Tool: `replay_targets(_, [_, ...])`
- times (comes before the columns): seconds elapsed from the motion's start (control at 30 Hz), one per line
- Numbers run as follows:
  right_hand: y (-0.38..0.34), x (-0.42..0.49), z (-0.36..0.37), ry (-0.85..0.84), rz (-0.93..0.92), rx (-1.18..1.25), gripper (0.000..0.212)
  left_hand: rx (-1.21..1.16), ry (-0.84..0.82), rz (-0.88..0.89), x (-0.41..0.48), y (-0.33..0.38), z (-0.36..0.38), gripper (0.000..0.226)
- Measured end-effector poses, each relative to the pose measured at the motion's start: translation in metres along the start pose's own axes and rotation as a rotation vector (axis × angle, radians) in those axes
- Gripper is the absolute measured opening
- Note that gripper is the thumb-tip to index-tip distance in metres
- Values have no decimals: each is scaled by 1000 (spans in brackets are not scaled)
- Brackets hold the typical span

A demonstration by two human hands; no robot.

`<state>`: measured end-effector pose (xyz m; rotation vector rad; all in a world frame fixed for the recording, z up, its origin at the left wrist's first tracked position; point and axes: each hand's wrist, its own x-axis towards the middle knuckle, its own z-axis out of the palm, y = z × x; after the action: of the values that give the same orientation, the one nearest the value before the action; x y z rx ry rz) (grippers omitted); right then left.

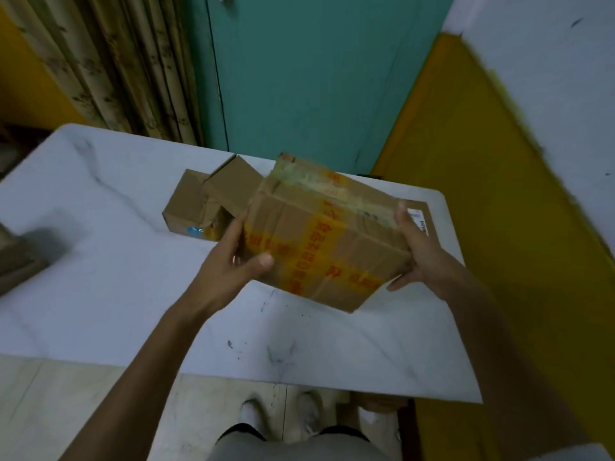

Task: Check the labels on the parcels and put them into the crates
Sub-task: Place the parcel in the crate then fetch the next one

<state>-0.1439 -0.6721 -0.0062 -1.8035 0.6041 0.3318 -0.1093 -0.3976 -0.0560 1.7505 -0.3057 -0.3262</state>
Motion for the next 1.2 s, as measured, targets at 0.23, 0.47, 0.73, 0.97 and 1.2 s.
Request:
replay_targets(0.23, [-5,-9,-27,46,-561,52,84,-256,176,-294,15,-5,-2,66])
replay_targets(0.47, [-35,-4,-41,14,-761,21,27,-502,-74,-454,6,-10,38,92])
replay_targets(0.73, [-132,7,-33,83,-780,-688,41,-1159,-354,-415,-12,-26,83,85])
replay_targets(0.97, [-145,31,-21,79,-798,-710,33,-1246,-183,-351,-17,-23,110,109])
replay_targets(1.2, [-130,51,-8,52,-845,-497,31,-891,-28,-384,-26,-27,111,123])
